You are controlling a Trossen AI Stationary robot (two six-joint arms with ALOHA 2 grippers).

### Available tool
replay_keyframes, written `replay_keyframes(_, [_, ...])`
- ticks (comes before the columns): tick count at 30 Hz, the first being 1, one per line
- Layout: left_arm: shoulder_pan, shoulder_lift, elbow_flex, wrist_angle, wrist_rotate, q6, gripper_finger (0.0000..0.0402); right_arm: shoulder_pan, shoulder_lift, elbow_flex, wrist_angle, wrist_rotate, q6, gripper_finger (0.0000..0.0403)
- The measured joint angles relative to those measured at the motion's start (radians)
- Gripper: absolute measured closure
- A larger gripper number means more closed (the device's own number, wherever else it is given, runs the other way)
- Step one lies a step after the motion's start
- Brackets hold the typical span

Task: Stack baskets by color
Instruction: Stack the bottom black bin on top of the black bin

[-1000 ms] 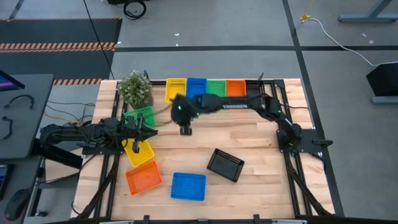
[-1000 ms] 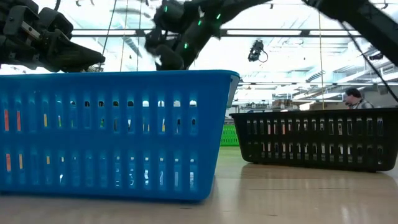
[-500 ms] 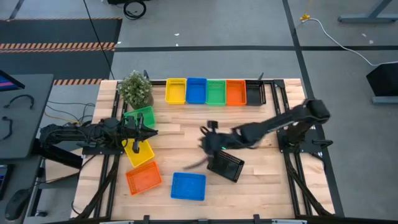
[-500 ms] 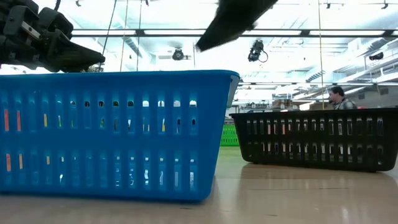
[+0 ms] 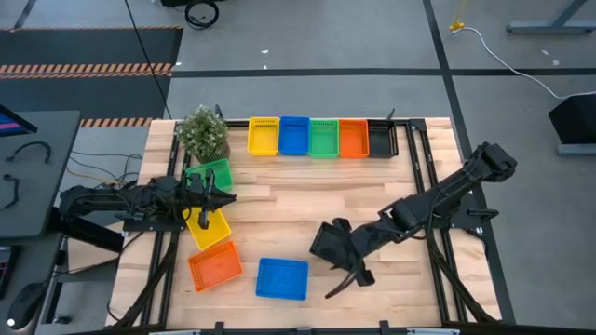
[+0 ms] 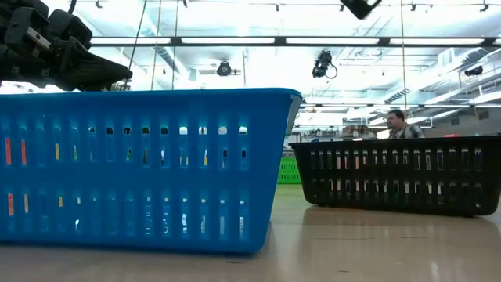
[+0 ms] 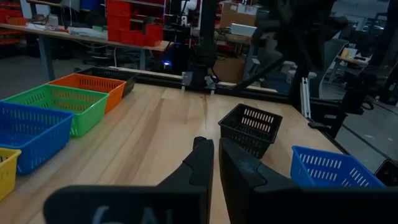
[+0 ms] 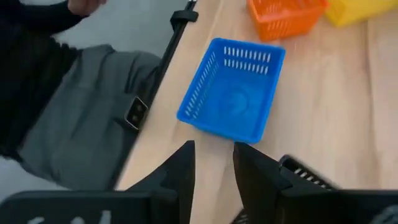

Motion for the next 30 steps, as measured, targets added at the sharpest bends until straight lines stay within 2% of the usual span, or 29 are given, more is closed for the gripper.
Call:
replay_keyframes(4, [0.000, 0.000, 0.000, 0.001, 0.000, 0.008, 0.0366, 0.020, 0.005, 0.000, -0.106, -0.037, 0.016, 0.0289])
replay_keyframes(7, [0.000, 0.000, 0.000, 0.001, 0.000, -0.004, 0.0363, 0.055, 0.005, 0.000, -0.253, 0.003, 0.012, 0.0289])
replay_keyframes(12, [0.000, 0.000, 0.000, 0.001, 0.000, 0.000, 0.0367, 0.111, 0.038, 0.000, -0.469, 0.023, -0.135, 0.0289])
replay_keyframes(16, [0.000, 0.000, 0.000, 0.001, 0.000, 0.000, 0.0371, 0.144, 0.096, 0.000, -0.544, 0.009, -0.235, 0.0289])
replay_keyframes(21, [0.000, 0.000, 0.000, 0.015, -0.007, 0.006, 0.0367, 0.162, 0.192, 0.000, -0.534, 0.127, -0.342, 0.0289])
replay_keyframes(30, [0.000, 0.000, 0.000, 0.018, -0.012, -0.101, 0.0367, 0.161, 0.302, 0.001, -0.485, 0.219, -0.415, 0.0289])
